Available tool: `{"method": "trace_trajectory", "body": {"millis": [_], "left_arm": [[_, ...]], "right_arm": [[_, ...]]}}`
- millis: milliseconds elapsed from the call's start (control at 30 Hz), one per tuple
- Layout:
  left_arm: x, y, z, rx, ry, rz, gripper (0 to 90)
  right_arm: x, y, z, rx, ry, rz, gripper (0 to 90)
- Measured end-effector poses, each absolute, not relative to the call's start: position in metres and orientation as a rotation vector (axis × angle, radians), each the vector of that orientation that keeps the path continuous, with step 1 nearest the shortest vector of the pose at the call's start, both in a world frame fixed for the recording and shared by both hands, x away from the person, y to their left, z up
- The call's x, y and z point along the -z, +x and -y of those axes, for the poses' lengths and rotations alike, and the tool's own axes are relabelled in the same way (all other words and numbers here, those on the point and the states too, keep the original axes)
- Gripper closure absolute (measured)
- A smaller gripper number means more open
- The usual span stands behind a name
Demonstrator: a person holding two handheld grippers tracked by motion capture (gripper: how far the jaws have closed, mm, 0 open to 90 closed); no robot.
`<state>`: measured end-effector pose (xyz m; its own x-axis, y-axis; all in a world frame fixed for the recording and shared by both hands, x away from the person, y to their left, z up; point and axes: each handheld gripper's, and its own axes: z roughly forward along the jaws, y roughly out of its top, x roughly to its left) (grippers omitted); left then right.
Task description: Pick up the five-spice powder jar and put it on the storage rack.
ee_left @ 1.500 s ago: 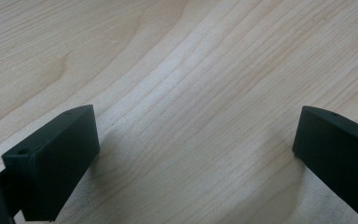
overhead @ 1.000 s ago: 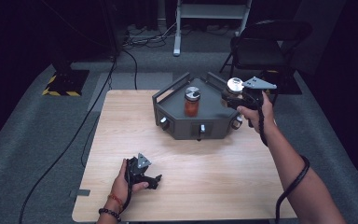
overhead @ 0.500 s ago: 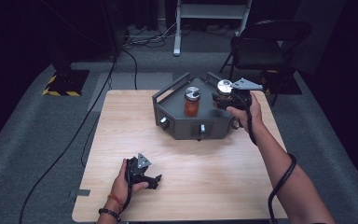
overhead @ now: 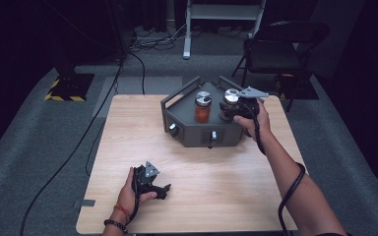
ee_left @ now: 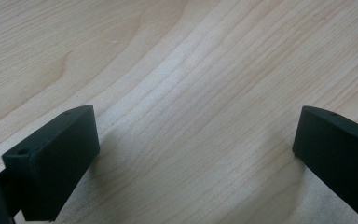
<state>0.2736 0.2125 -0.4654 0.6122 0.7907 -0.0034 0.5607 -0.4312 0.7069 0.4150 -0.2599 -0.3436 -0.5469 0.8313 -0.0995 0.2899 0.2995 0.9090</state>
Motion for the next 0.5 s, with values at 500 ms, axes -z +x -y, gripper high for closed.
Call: {"method": "trace_trajectory", "body": {"millis": [500], "left_arm": [[0.4652, 0.2735, -0.2123, -0.432, 2.154, -1.061, 0.3]], "right_arm": [[0.3499, 0.4176, 0.2578, -1.217, 1.013, -2.0, 30.7]]}}
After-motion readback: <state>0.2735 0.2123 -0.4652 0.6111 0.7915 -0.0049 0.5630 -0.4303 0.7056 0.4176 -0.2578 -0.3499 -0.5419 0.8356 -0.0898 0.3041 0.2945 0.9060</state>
